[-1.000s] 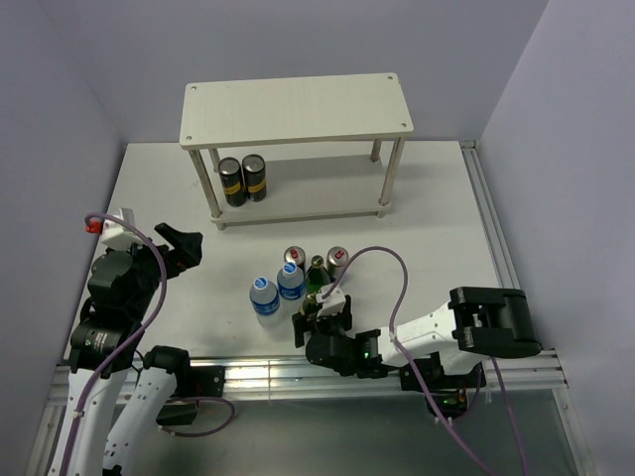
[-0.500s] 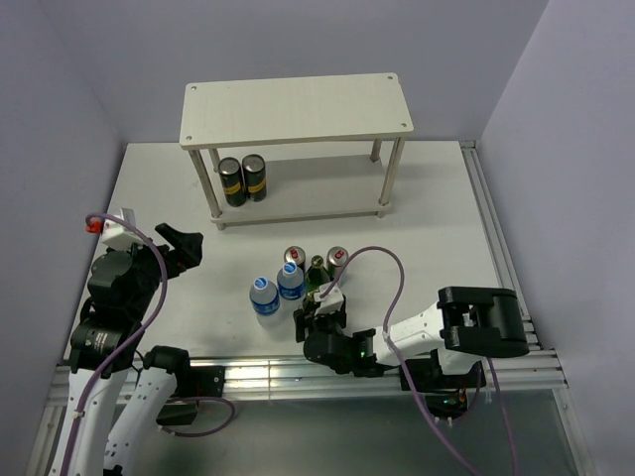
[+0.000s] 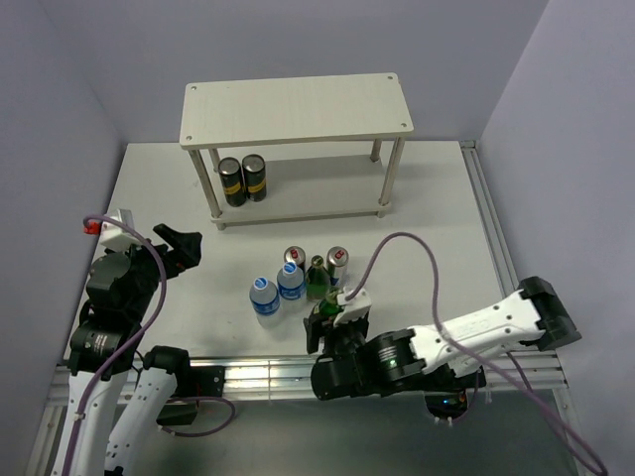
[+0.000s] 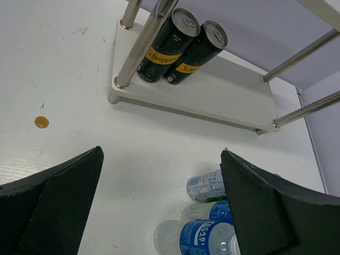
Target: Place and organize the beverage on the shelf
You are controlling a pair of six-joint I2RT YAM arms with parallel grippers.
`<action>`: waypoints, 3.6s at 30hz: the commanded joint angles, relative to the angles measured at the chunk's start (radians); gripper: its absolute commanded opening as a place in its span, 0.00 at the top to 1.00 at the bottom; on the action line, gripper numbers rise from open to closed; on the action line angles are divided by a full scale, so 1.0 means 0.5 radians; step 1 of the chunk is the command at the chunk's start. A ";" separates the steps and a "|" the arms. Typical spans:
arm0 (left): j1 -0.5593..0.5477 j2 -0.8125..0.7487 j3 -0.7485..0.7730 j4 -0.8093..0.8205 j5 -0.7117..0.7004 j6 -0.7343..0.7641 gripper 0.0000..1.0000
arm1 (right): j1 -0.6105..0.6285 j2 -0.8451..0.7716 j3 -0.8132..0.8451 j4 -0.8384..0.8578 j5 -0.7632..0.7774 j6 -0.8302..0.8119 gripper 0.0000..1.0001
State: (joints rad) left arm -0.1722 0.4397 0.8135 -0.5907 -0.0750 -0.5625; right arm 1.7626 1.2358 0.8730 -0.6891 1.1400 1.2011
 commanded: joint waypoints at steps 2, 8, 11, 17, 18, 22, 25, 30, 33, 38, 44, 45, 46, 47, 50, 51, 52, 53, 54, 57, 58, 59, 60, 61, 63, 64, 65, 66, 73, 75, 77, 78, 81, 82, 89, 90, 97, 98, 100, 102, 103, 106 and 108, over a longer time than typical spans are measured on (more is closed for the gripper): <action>0.022 -0.023 -0.010 0.071 0.043 0.033 0.01 | 0.006 -0.247 0.517 -0.696 0.585 0.191 1.00; 0.022 -0.029 -0.013 0.071 0.039 0.030 0.01 | -0.184 -0.498 0.605 1.059 0.355 -1.991 1.00; 0.022 -0.029 -0.013 0.068 0.039 0.027 0.01 | -0.530 -0.588 0.644 1.323 -0.060 -2.258 1.00; 0.025 -0.045 -0.019 0.077 0.046 0.027 0.01 | -1.199 -0.297 1.260 1.091 -0.515 -2.430 1.00; 0.022 -0.048 -0.019 0.077 0.046 0.027 0.01 | -1.279 -0.254 1.340 1.056 -0.568 -2.427 1.00; 0.025 -0.051 -0.022 0.077 0.049 0.024 0.01 | -1.616 0.007 1.726 0.940 -0.795 -2.408 1.00; 0.025 -0.054 -0.025 0.080 0.052 0.024 0.01 | -1.837 0.181 1.904 0.857 -0.924 -2.405 1.00; 0.025 -0.060 -0.029 0.083 0.064 0.027 0.01 | -2.169 0.528 2.211 0.744 -1.129 -2.249 1.00; 0.025 -0.069 -0.032 0.086 0.067 0.024 0.01 | -2.334 0.712 2.367 0.685 -1.221 -2.188 1.00; 0.025 -0.085 -0.038 0.086 0.061 0.021 0.01 | -2.494 0.930 2.558 0.639 -1.307 -2.148 1.00; 0.025 -0.097 -0.038 0.086 0.055 0.017 0.01 | -2.589 1.102 2.672 0.611 -1.360 -2.123 1.00; 0.025 -0.100 -0.038 0.089 0.058 0.017 0.01 | -2.596 1.109 2.666 0.617 -1.360 -2.126 1.00; 0.025 -0.097 -0.038 0.089 0.058 0.017 0.01 | -2.599 1.121 2.666 0.617 -1.363 -2.123 1.00; 0.025 -0.103 -0.038 0.089 0.052 0.017 0.01 | -2.602 1.136 2.663 0.617 -1.366 -2.120 1.00; 0.025 -0.103 -0.038 0.086 0.052 0.017 0.01 | -2.611 1.161 2.635 0.620 -1.372 -2.111 1.00; 0.025 -0.103 -0.038 0.086 0.052 0.017 0.01 | -2.611 1.161 2.629 0.617 -1.372 -2.108 1.00; 0.025 -0.103 -0.038 0.086 0.055 0.017 0.01 | -2.608 1.170 2.614 0.620 -1.375 -2.099 1.00; 0.025 -0.106 -0.038 0.083 0.052 0.017 0.01 | -2.611 1.170 2.598 0.627 -1.375 -2.098 1.00; 0.025 -0.109 -0.038 0.086 0.052 0.017 0.01 | -2.611 1.164 2.583 0.633 -1.375 -2.092 1.00; 0.025 -0.115 -0.041 0.086 0.049 0.017 0.01 | -2.608 1.152 2.516 0.654 -1.372 -2.086 0.69; 0.025 -0.115 -0.041 0.086 0.052 0.017 0.01 | -2.611 1.146 2.494 0.657 -1.372 -2.086 0.35; 0.025 -0.112 -0.041 0.086 0.052 0.017 0.01 | -2.611 1.143 2.485 0.666 -1.363 -2.089 0.09; 0.025 -0.115 -0.041 0.086 0.052 0.017 0.01 | -2.611 1.136 2.476 0.667 -1.360 -2.089 0.00; 0.025 -0.115 -0.041 0.089 0.052 0.017 0.01 | -2.608 1.124 2.457 0.670 -1.360 -2.092 0.00; 0.025 -0.112 -0.041 0.086 0.052 0.017 0.01 | -2.608 1.109 2.439 0.685 -1.354 -2.098 0.00; 0.028 -0.115 -0.041 0.086 0.052 0.017 0.01 | -2.608 1.094 2.420 0.691 -1.354 -2.098 0.00; 0.028 -0.115 -0.041 0.086 0.052 0.017 0.01 | -2.608 1.084 2.411 0.694 -1.354 -2.098 0.00; 0.028 -0.115 -0.041 0.089 0.055 0.017 0.01 | -2.608 1.078 2.405 0.694 -1.354 -2.095 0.00; 0.062 -0.109 -0.044 0.095 0.076 0.027 0.01 | -2.590 0.898 2.243 0.678 -1.400 -2.068 0.00; 0.065 -0.112 -0.044 0.098 0.079 0.027 0.01 | -2.574 0.836 2.175 0.700 -1.400 -2.068 0.00; 0.071 -0.112 -0.044 0.102 0.089 0.030 0.01 | -2.568 0.768 2.104 0.697 -1.403 -2.049 0.00; 0.074 -0.112 -0.044 0.102 0.089 0.030 0.01 | -2.568 0.753 2.092 0.688 -1.424 -2.046 0.00; 0.081 -0.112 -0.044 0.105 0.095 0.033 0.01 | -2.568 0.716 2.071 0.624 -1.479 -2.022 0.00; 0.087 -0.115 -0.047 0.105 0.095 0.033 0.01 | -2.568 0.704 2.061 0.605 -1.501 -2.007 0.00; 0.099 -0.115 -0.047 0.105 0.095 0.033 0.01 | -2.473 0.303 1.639 0.528 -1.636 -1.859 0.00; 0.105 -0.115 -0.047 0.105 0.098 0.033 0.01 | -2.421 0.223 1.553 0.547 -1.608 -1.865 0.00; 0.105 -0.115 -0.047 0.111 0.110 0.036 0.01 | -1.486 -0.360 0.844 0.560 -0.793 -1.752 0.00; 0.105 -0.112 -0.047 0.111 0.110 0.039 0.01 | -1.388 -0.406 0.755 0.547 -0.725 -1.700 0.00; 0.105 -0.112 -0.047 0.111 0.107 0.036 0.01 | -1.121 -0.511 0.519 0.462 -0.630 -1.473 0.00; 0.105 -0.118 -0.047 0.111 0.110 0.036 0.01 | -0.913 -0.591 0.283 0.406 -0.532 -1.198 0.00; 0.105 -0.118 -0.047 0.105 0.107 0.036 0.01 | -0.851 -0.612 0.203 0.375 -0.516 -1.105 0.00; 0.105 -0.122 -0.047 0.105 0.104 0.033 0.01 | -0.725 -0.643 -0.101 0.415 -0.598 -0.817 0.00; 0.105 -0.122 -0.047 0.111 0.107 0.036 0.01 | -0.718 -0.597 -0.279 0.467 -0.706 -0.706 0.00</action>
State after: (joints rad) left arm -0.1265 0.3893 0.7891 -0.5797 -0.0387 -0.5613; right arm 1.3857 0.9195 0.8158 -0.4606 0.7818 0.6556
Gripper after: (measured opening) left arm 0.994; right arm 0.998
